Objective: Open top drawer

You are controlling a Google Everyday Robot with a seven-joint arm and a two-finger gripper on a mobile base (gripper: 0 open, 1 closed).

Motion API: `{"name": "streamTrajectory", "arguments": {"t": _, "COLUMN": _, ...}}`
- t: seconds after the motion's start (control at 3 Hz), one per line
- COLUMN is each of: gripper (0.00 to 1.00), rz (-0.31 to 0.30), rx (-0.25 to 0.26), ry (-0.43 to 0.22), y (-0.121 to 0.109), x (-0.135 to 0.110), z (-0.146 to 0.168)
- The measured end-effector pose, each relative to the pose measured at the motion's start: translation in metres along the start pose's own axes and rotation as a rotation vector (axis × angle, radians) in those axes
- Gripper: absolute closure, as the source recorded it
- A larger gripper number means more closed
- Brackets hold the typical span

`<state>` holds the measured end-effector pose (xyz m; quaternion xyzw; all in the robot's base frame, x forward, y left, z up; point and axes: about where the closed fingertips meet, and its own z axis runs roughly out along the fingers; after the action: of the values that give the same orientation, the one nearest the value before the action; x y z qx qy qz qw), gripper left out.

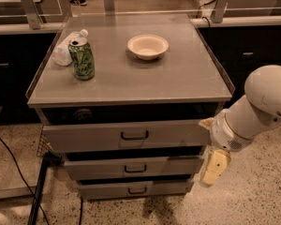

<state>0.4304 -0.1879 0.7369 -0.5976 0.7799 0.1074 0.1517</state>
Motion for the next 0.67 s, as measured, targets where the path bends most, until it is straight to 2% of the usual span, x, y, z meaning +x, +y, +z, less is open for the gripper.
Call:
{"name": "streamTrajectory", "arguments": {"t": 0.33, "gripper": 0.0, "rz": -0.003, "rx": -0.018, "ry": -0.047, "y": -0.0016, "x": 0.0046, "z": 0.0219}}
{"name": "streamTrajectory", "arguments": {"t": 0.67, "gripper": 0.0, "rz": -0.023, "rx": 0.031, "ry": -0.1, "y": -0.0092, "x": 0.004, "z": 0.0267}}
